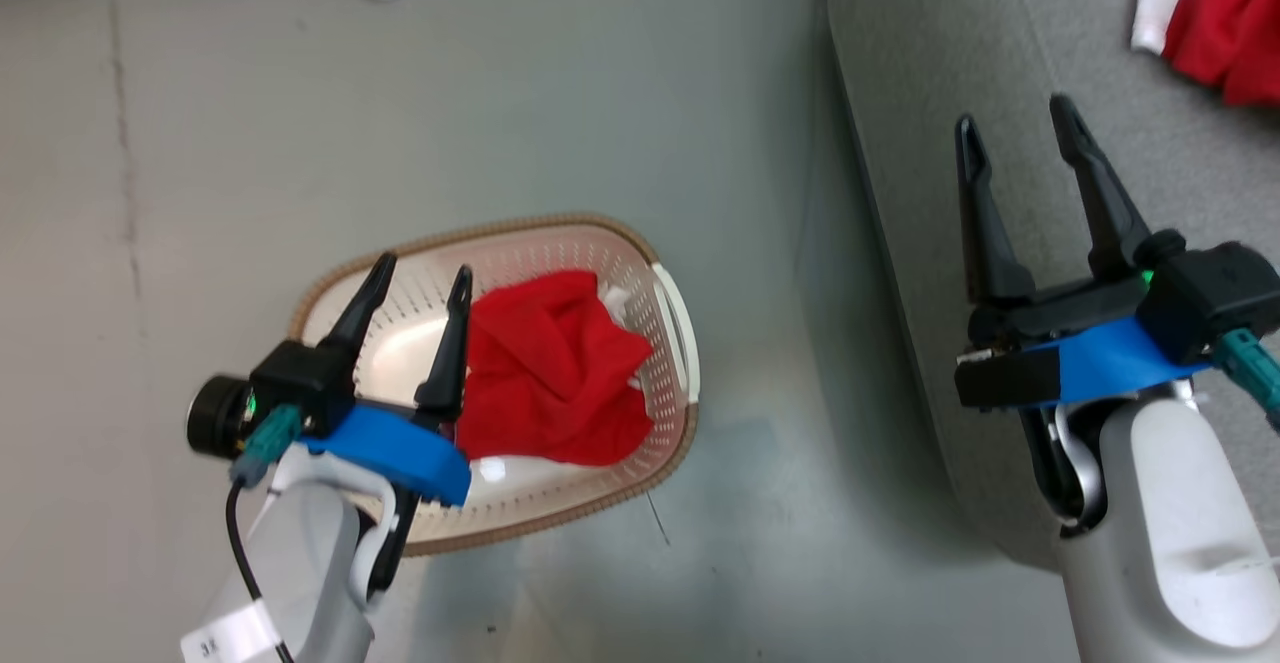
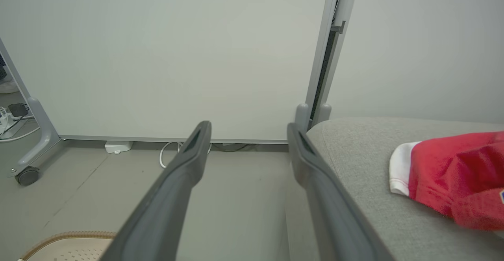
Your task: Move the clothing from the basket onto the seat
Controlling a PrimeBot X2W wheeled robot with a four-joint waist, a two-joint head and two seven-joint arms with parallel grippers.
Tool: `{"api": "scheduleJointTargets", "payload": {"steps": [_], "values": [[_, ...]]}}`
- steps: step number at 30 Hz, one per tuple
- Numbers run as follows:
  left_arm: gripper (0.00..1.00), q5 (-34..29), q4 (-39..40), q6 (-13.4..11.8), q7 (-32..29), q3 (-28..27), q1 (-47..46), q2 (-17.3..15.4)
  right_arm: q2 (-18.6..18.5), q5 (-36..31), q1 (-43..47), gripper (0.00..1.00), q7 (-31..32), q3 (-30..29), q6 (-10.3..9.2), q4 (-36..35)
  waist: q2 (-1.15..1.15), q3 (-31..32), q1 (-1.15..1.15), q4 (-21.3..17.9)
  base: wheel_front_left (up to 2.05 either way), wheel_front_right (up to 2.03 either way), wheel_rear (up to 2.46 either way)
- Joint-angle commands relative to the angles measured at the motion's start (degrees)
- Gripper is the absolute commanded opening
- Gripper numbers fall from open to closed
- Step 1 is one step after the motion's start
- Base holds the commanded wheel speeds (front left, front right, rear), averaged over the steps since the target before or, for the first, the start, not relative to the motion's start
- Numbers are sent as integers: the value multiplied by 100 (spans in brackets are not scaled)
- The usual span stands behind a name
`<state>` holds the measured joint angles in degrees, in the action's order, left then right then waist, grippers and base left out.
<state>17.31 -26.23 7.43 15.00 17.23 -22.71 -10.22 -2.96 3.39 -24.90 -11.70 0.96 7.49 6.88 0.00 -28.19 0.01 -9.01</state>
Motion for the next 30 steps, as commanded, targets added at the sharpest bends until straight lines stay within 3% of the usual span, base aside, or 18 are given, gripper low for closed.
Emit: {"api": "scheduleJointTargets", "payload": {"steps": [1, 12, 30], "values": [[100, 24, -39, 7, 27, 34, -194, -59, 12, -23, -145, 100, -19, 16, 1, -48, 0, -505, -1, -156, 0, 0, 0], [100, -34, -776, 7, 28, 1049, -1122, -390, 12, 34, -717, 100, -159, 113, 1, -138, 0, -1593, -1, -404, 0, 0, 0], [100, 565, -2002, 7, 27, 3146, -2057, -784, 12, 358, -1022, 100, -332, 316, 1, 60, 0, -2303, -1, -633, 0, 0, 0]]}}
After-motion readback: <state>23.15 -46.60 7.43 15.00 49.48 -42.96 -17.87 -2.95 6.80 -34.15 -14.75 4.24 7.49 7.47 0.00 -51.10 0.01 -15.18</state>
